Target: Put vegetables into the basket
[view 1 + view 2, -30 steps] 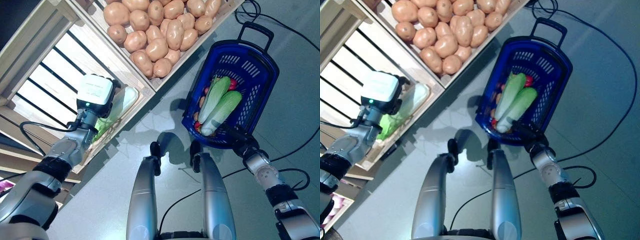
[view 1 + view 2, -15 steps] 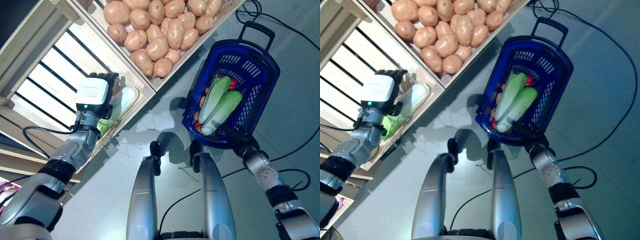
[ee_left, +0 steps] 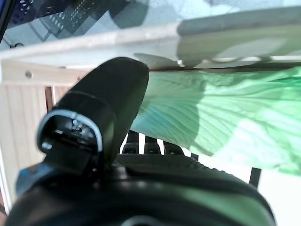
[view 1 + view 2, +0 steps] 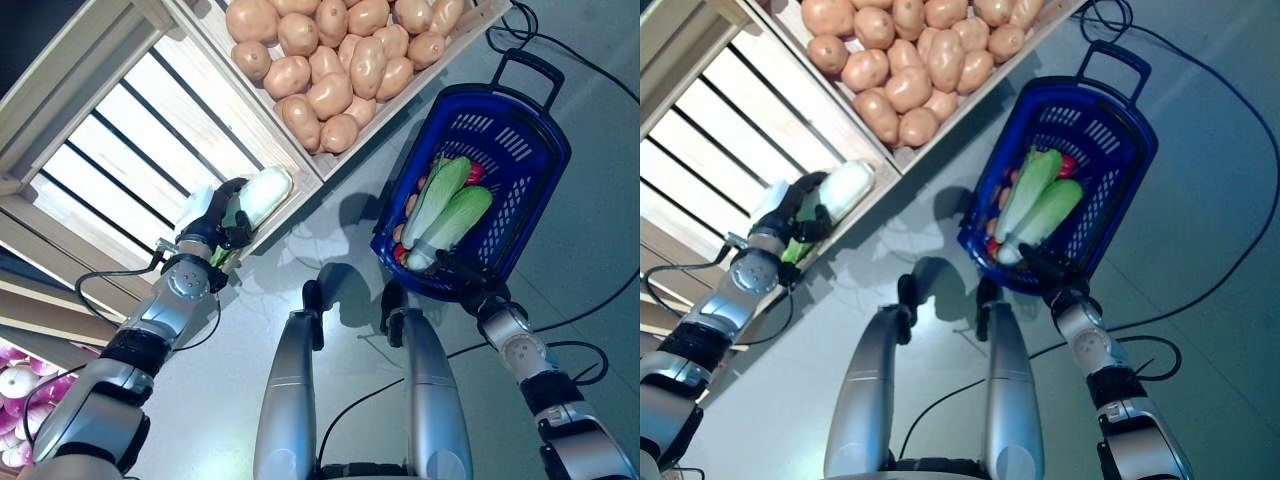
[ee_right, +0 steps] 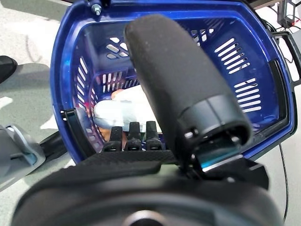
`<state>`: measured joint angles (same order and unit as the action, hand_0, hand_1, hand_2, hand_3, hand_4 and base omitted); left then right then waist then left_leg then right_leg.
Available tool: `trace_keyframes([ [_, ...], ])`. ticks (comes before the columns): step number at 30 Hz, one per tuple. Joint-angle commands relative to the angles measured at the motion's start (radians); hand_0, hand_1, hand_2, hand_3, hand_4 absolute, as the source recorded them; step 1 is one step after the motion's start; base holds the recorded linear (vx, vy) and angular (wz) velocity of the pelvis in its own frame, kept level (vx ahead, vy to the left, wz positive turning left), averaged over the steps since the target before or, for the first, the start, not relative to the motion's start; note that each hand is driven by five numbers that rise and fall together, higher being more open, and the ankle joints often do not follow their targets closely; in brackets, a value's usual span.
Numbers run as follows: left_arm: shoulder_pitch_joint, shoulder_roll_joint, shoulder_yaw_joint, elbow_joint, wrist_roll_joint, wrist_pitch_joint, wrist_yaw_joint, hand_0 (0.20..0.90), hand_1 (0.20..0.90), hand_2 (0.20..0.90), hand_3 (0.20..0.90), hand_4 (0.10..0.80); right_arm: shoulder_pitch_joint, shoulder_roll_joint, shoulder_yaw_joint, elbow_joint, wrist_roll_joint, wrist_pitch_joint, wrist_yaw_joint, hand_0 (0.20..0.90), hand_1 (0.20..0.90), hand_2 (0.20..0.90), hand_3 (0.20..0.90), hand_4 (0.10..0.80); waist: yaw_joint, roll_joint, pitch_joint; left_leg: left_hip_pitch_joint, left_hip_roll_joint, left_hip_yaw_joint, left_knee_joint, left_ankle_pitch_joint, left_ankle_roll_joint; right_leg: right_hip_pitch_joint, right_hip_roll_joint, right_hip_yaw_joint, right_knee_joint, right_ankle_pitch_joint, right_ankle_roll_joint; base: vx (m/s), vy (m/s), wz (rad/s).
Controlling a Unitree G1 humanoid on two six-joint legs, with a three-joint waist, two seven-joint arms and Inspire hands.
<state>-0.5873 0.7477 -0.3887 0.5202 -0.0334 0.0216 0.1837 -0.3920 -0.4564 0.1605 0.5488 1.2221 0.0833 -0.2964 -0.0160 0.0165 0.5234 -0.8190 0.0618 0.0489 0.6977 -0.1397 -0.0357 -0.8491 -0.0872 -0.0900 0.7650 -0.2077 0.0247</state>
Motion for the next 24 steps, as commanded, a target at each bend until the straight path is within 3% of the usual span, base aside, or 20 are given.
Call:
trace_keyframes([
  [1, -0.032, -0.003, 0.025, -0.114, -0.035, -0.060, -0.008, 0.900, 0.900, 0.900, 0.900, 0.800, 0.001, -0.027, -0.055, -0.062, -0.022, -0.037, -0.015, 0.900, 0.900, 0.900, 0.900, 0.800, -0.008, 0.004, -0.003, 0.057, -0.059, 0.044, -0.118, 0.049, 0.023, 0.065, 0.002, -0.034, -0.104, 0.122, 0.036, 0.016, -0.002, 0.05],
  [9, 0.031, 0.023, 0.094, -0.251, -0.032, -0.099, -0.006, 0.900, 0.900, 0.900, 0.900, 0.800, 0.045, -0.026, -0.059, -0.070, -0.015, -0.070, -0.003, 0.900, 0.900, 0.900, 0.900, 0.800, 0.005, 0.014, -0.003, 0.057, -0.068, 0.038, -0.129, 0.049, 0.029, 0.072, 0.000, -0.038, -0.125, 0.122, 0.028, 0.007, -0.010, 0.02],
  [24, 0.112, 0.068, 0.204, -0.466, 0.056, -0.069, -0.025, 0.900, 0.900, 0.900, 0.900, 0.800, 0.093, -0.022, -0.075, -0.107, 0.002, -0.104, -0.001, 0.900, 0.900, 0.900, 0.900, 0.800, 0.035, 0.030, -0.003, 0.040, -0.079, 0.022, -0.138, 0.055, 0.032, 0.067, -0.018, -0.066, -0.128, 0.110, 0.018, 0.005, -0.028, 0.03],
])
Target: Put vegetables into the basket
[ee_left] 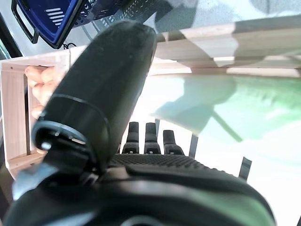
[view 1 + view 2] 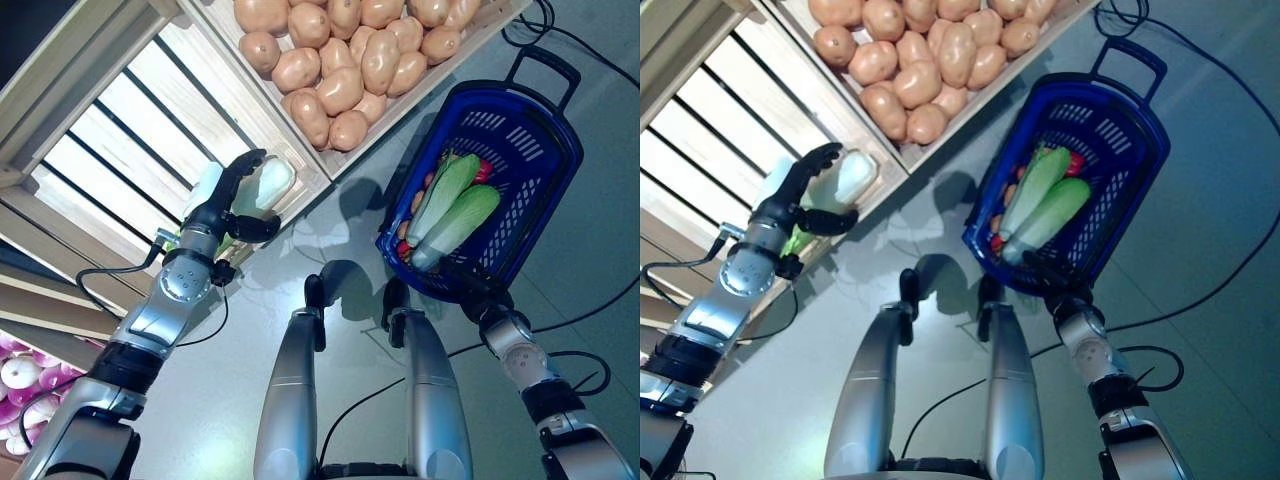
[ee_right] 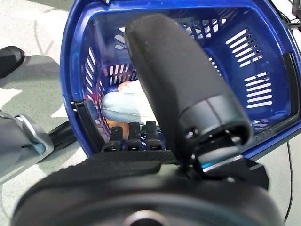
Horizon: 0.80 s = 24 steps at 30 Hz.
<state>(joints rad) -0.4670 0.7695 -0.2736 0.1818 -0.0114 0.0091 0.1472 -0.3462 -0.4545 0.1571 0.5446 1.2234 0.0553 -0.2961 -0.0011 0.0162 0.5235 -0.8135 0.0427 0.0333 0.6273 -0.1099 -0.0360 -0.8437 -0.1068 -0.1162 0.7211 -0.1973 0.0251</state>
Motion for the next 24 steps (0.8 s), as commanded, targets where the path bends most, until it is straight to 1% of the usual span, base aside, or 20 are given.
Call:
trace_keyframes([
  [1, -0.006, 0.045, 0.090, -0.130, 0.037, -0.055, 0.011, 0.900, 0.900, 0.900, 0.900, 0.800, 0.049, -0.023, -0.072, -0.103, 0.001, -0.077, -0.001, 0.900, 0.900, 0.900, 0.900, 0.800, 0.020, 0.030, -0.003, 0.035, -0.060, 0.037, -0.069, 0.026, 0.032, 0.062, 0.001, -0.041, -0.085, 0.100, 0.017, 0.003, -0.032, 0.01],
  [4, -0.007, 0.045, 0.088, -0.140, 0.043, -0.032, 0.005, 0.900, 0.900, 0.900, 0.900, 0.800, 0.050, -0.017, -0.070, -0.108, -0.001, -0.082, -0.001, 0.900, 0.900, 0.900, 0.900, 0.800, 0.021, 0.030, -0.003, 0.036, -0.061, 0.035, -0.073, 0.031, 0.030, 0.065, -0.001, -0.045, -0.089, 0.101, 0.018, -0.001, -0.009, 0.01],
  [9, -0.012, 0.041, 0.073, -0.121, 0.047, -0.019, -0.003, 0.900, 0.900, 0.900, 0.900, 0.800, 0.046, -0.022, -0.070, -0.098, 0.009, -0.078, -0.001, 0.900, 0.900, 0.900, 0.900, 0.800, 0.020, 0.029, -0.003, 0.024, -0.057, 0.036, -0.062, 0.031, 0.028, 0.057, -0.003, -0.045, -0.080, 0.101, 0.017, -0.003, -0.004, 0.02],
  [14, -0.043, 0.047, 0.034, -0.083, 0.017, 0.018, 0.008, 0.900, 0.900, 0.900, 0.900, 0.800, 0.031, -0.030, -0.062, -0.085, 0.016, -0.071, -0.003, 0.900, 0.900, 0.900, 0.900, 0.800, 0.013, 0.026, -0.003, 0.023, -0.051, 0.043, -0.057, 0.034, 0.029, 0.055, 0.002, -0.042, -0.075, 0.103, 0.015, 0.000, 0.000, 0.00],
  [24, -0.074, 0.049, -0.012, -0.020, 0.001, 0.046, 0.003, 0.900, 0.900, 0.900, 0.900, 0.800, 0.016, -0.041, -0.045, -0.087, 0.022, -0.060, -0.009, 0.900, 0.900, 0.900, 0.900, 0.800, 0.002, 0.020, -0.003, 0.014, -0.041, 0.050, -0.040, 0.035, 0.029, 0.044, 0.006, -0.033, -0.056, 0.104, 0.015, 0.000, 0.000, 0.00],
])
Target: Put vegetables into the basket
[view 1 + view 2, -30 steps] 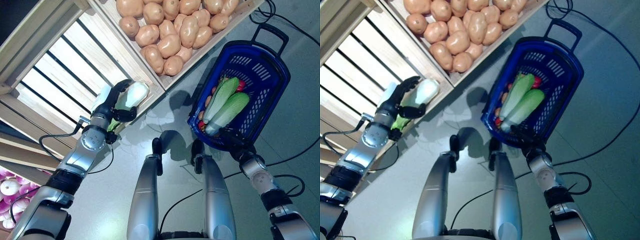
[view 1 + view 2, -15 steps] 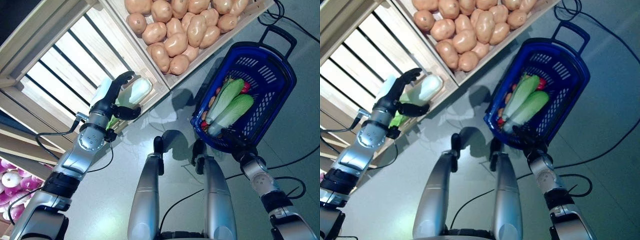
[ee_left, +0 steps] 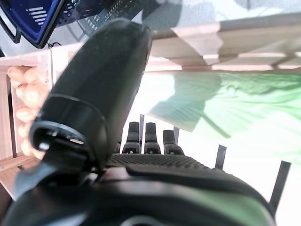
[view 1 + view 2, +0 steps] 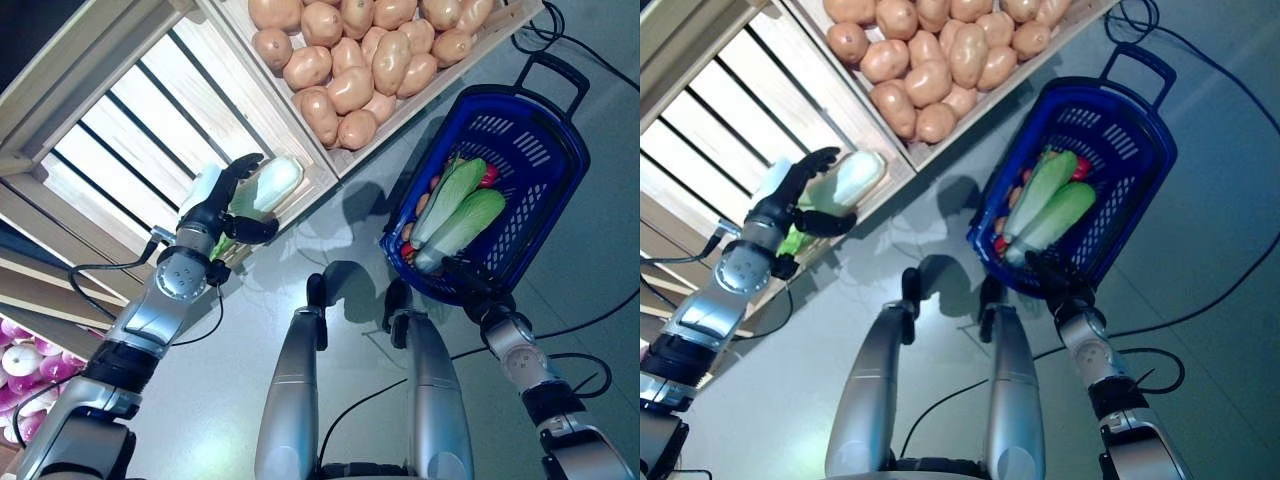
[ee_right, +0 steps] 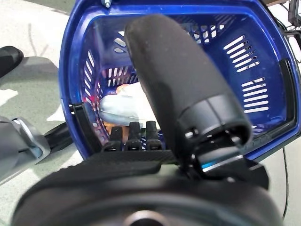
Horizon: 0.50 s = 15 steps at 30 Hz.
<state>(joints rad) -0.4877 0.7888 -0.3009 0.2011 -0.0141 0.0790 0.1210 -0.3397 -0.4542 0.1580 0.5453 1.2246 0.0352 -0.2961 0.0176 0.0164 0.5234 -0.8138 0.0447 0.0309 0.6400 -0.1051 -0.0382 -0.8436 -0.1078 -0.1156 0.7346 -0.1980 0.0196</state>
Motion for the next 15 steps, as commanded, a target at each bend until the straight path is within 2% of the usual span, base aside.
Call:
trace_keyframes([
  [1, -0.059, 0.027, 0.009, -0.032, 0.001, -0.016, 0.038, 0.900, 0.900, 0.900, 0.900, 0.800, 0.008, -0.043, -0.043, -0.084, 0.022, -0.036, -0.007, 0.900, 0.900, 0.900, 0.900, 0.800, -0.018, 0.019, -0.003, 0.014, -0.043, 0.054, -0.052, 0.029, 0.033, 0.042, 0.008, -0.032, -0.069, 0.106, 0.021, 0.000, 0.000, 0.00],
  [15, -0.149, -0.017, -0.064, 0.080, 0.022, -0.002, 0.102, 0.900, 0.900, 0.900, 0.900, 0.800, -0.041, -0.039, -0.014, -0.052, 0.020, -0.011, -0.014, 0.900, 0.900, 0.900, 0.900, 0.800, -0.038, 0.005, -0.003, 0.015, -0.033, 0.064, -0.041, 0.029, 0.032, 0.037, 0.017, -0.017, -0.061, 0.111, 0.023, 0.000, 0.000, 0.00],
])
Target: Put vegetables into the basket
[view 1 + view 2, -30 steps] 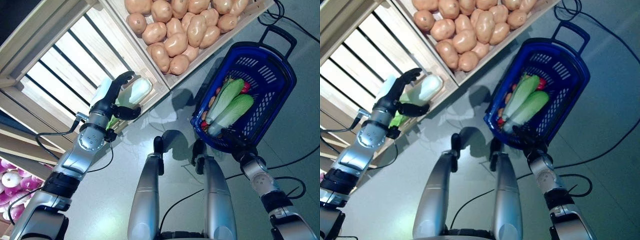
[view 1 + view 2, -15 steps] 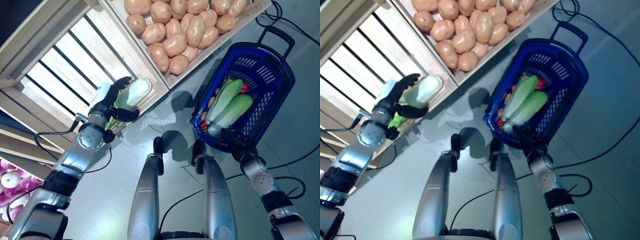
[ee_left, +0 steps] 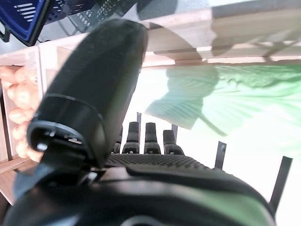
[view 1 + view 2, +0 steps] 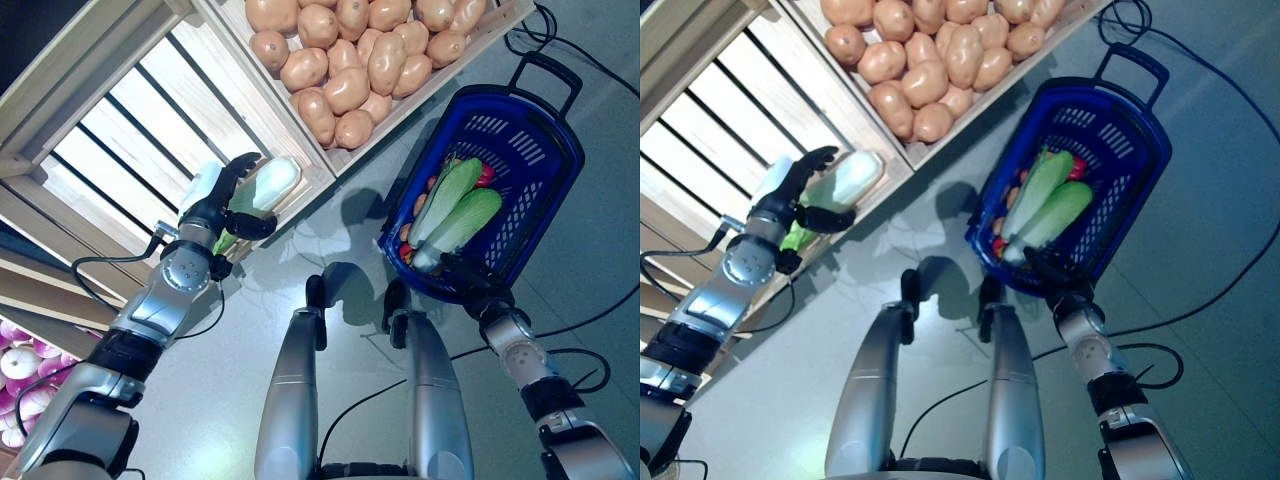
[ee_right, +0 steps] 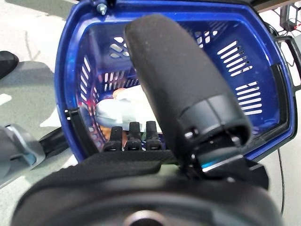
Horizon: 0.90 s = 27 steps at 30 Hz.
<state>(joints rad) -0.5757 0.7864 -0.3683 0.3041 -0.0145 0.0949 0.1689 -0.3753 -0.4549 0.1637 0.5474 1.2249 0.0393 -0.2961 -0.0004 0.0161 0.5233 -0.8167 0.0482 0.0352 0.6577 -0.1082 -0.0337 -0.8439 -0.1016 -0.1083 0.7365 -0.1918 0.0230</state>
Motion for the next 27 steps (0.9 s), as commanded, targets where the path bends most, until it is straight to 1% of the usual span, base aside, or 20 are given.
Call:
trace_keyframes([
  [1, -0.067, -0.018, -0.001, -0.008, 0.021, -0.025, 0.056, 0.900, 0.900, 0.900, 0.900, 0.800, -0.010, -0.038, -0.019, -0.051, 0.019, -0.011, -0.015, 0.900, 0.900, 0.900, 0.900, 0.800, -0.022, 0.004, -0.003, 0.017, -0.035, 0.060, -0.057, 0.032, 0.027, 0.037, 0.012, -0.024, -0.062, 0.106, 0.020, 0.000, 0.000, 0.00],
  [6, -0.107, -0.041, -0.028, 0.035, 0.015, -0.003, 0.080, 0.900, 0.900, 0.900, 0.900, 0.800, -0.028, -0.033, -0.007, -0.044, 0.017, 0.000, -0.020, 0.900, 0.900, 0.900, 0.900, 0.800, -0.031, -0.002, -0.003, 0.019, -0.031, 0.063, -0.057, 0.032, 0.027, 0.036, 0.017, -0.017, -0.062, 0.107, 0.020, 0.015, 0.014, -0.08],
  [17, -0.172, -0.083, -0.076, 0.128, 0.003, 0.016, 0.101, 0.900, 0.900, 0.900, 0.900, 0.800, -0.063, -0.026, 0.009, -0.028, 0.009, 0.020, -0.033, 0.900, 0.900, 0.900, 0.900, 0.800, -0.047, -0.012, -0.003, 0.020, -0.029, 0.069, -0.047, 0.026, 0.025, 0.034, 0.026, -0.005, -0.057, 0.109, 0.021, 0.014, 0.016, -0.04],
  [22, -0.207, -0.114, -0.091, 0.183, -0.040, 0.027, 0.141, 0.900, 0.900, 0.900, 0.900, 0.800, -0.084, -0.022, 0.020, -0.015, 0.005, 0.032, -0.038, 0.900, 0.900, 0.900, 0.900, 0.800, -0.056, -0.017, -0.003, 0.018, -0.029, 0.071, -0.039, 0.021, 0.026, 0.029, 0.028, 0.002, -0.050, 0.108, 0.022, 0.013, 0.024, -0.05],
  [23, -0.215, -0.129, -0.089, 0.207, -0.061, 0.012, 0.177, 0.900, 0.900, 0.900, 0.900, 0.800, -0.093, -0.019, 0.025, -0.010, 0.007, 0.034, -0.038, 0.900, 0.900, 0.900, 0.900, 0.800, -0.058, -0.020, -0.003, 0.016, -0.029, 0.071, -0.034, 0.019, 0.027, 0.025, 0.029, 0.004, -0.045, 0.108, 0.022, 0.007, 0.009, -0.05],
  [27, -0.227, -0.168, -0.084, 0.255, -0.079, 0.003, 0.233, 0.900, 0.900, 0.900, 0.900, 0.800, -0.106, -0.002, 0.031, -0.001, -0.005, 0.033, -0.041, 0.900, 0.900, 0.900, 0.900, 0.800, -0.061, -0.026, -0.003, 0.014, -0.029, 0.071, -0.025, 0.013, 0.027, 0.022, 0.031, 0.006, -0.037, 0.105, 0.022, 0.003, 0.005, -0.03],
])
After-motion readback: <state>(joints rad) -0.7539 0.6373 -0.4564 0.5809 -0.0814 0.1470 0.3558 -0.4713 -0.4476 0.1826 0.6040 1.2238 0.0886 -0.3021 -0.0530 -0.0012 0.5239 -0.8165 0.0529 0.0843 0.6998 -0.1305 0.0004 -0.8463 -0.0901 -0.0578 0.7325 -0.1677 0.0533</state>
